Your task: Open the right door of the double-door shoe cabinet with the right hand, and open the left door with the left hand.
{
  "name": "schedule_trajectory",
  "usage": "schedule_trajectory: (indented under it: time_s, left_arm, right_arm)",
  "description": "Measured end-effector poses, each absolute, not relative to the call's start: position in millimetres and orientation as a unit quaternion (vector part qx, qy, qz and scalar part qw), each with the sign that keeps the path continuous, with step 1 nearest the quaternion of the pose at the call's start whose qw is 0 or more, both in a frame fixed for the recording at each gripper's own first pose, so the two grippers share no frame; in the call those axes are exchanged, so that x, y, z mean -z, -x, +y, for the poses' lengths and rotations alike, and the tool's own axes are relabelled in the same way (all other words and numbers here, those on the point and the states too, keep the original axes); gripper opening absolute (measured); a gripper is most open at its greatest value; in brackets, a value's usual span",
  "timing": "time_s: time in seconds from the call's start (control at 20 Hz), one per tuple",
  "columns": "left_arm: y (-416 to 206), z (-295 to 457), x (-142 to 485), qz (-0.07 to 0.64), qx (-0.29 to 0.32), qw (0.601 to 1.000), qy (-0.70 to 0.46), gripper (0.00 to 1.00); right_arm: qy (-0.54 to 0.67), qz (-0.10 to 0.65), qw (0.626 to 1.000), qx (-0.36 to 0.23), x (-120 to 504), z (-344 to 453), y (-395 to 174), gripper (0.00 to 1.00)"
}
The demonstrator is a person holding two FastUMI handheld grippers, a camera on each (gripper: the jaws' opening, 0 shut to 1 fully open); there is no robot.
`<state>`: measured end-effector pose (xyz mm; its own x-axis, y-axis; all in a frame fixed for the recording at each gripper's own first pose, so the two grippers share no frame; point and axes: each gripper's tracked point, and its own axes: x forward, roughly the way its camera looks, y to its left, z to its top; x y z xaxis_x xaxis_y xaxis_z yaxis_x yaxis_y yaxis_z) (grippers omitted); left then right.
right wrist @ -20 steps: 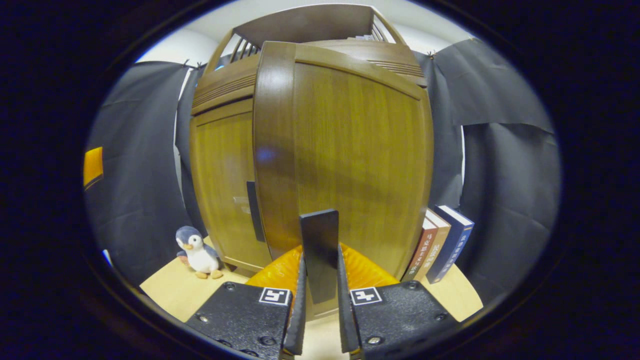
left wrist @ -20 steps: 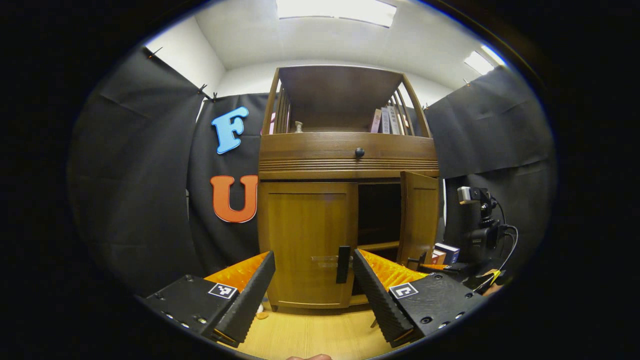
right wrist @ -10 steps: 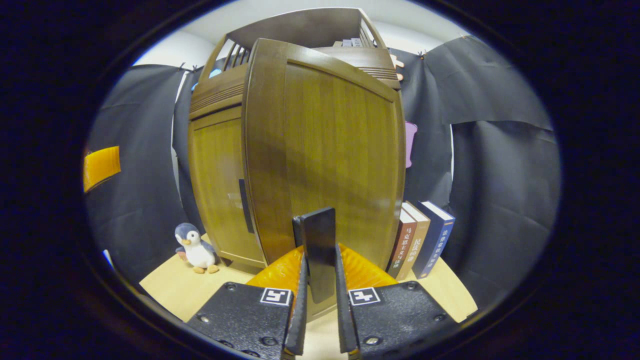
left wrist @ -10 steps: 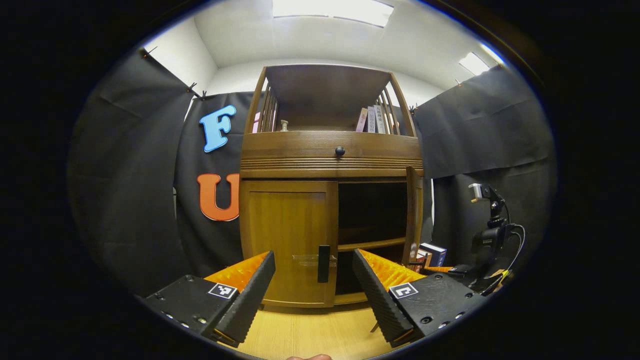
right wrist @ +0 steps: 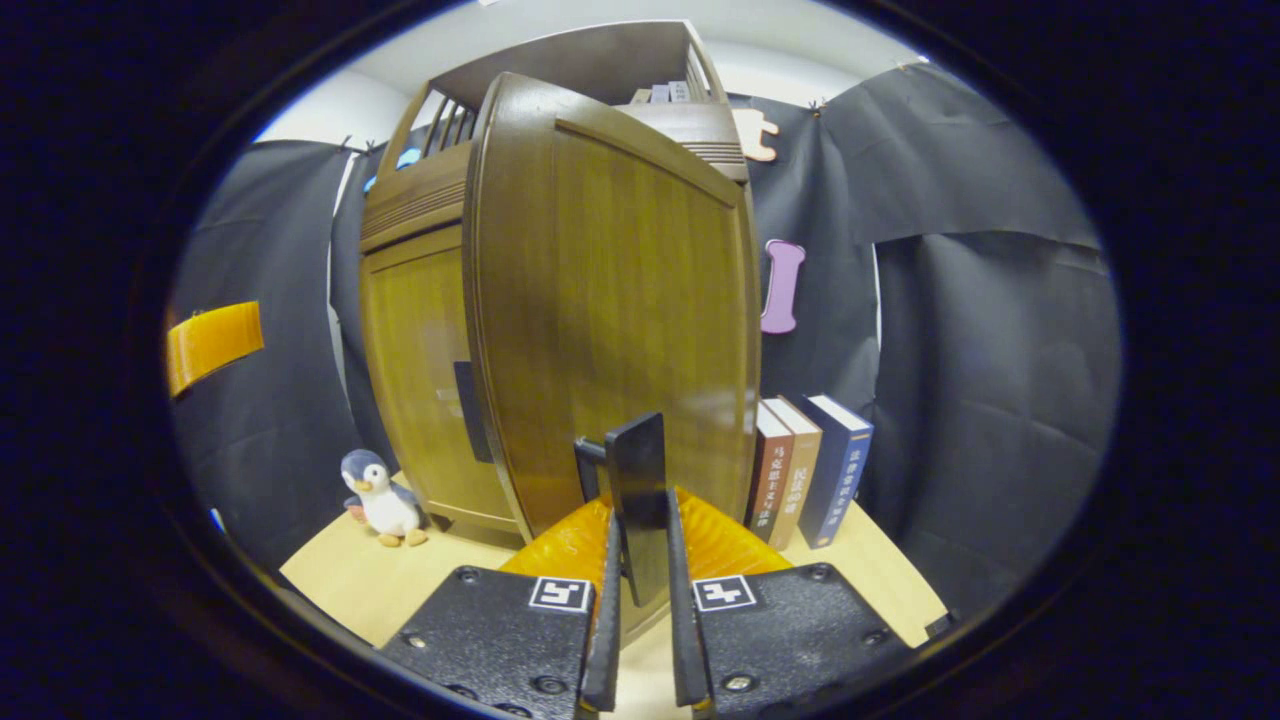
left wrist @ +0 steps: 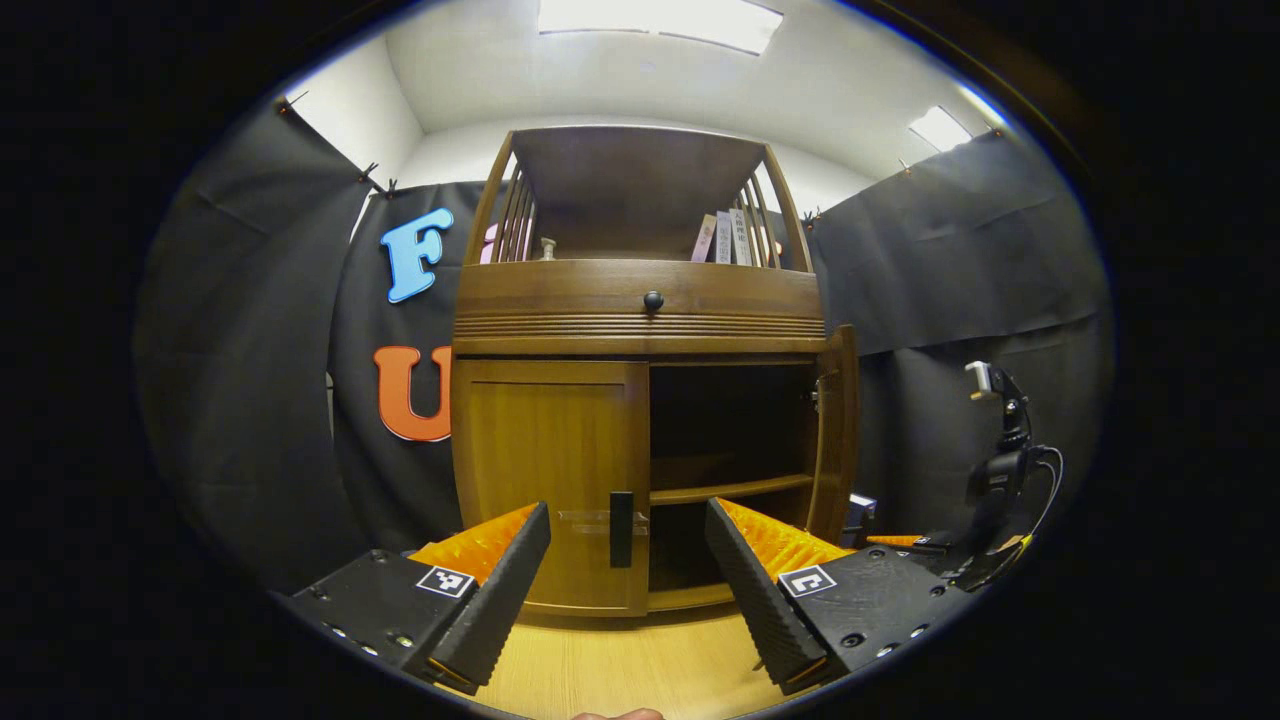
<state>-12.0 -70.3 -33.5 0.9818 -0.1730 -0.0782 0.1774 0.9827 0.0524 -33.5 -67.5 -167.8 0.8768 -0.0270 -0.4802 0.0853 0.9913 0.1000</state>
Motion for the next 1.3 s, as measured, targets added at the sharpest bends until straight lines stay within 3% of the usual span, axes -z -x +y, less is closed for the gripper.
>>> schedule_trajectory:
  time_s: [0.2, 0.55, 0.65, 1.3]
  left_arm:
    - [5.9, -78.0, 37.3, 0.043, 0.098, 0.994, -0.027, 0.95]
    - [-4.2, -93.2, 41.9, 0.05, 0.116, 0.992, -0.021, 0.95]
    - [-6.4, -97.7, 44.0, 0.052, 0.124, 0.991, -0.021, 0.95]
    - [-37.0, -129.2, 63.4, 0.075, 0.153, 0.985, -0.007, 0.95]
  right_arm:
    - [-0.057, 0.252, 0.965, 0.045, 165.0, -85.1, 42.8, 0.22]
    - [-0.064, 0.248, 0.959, 0.121, 157.8, -141.0, 57.4, 0.17]
    - [-0.066, 0.244, 0.958, 0.135, 156.3, -153.7, 61.0, 0.1]
    - [-0.063, 0.242, 0.959, 0.131, 150.2, -179.5, 74.1, 0.07]
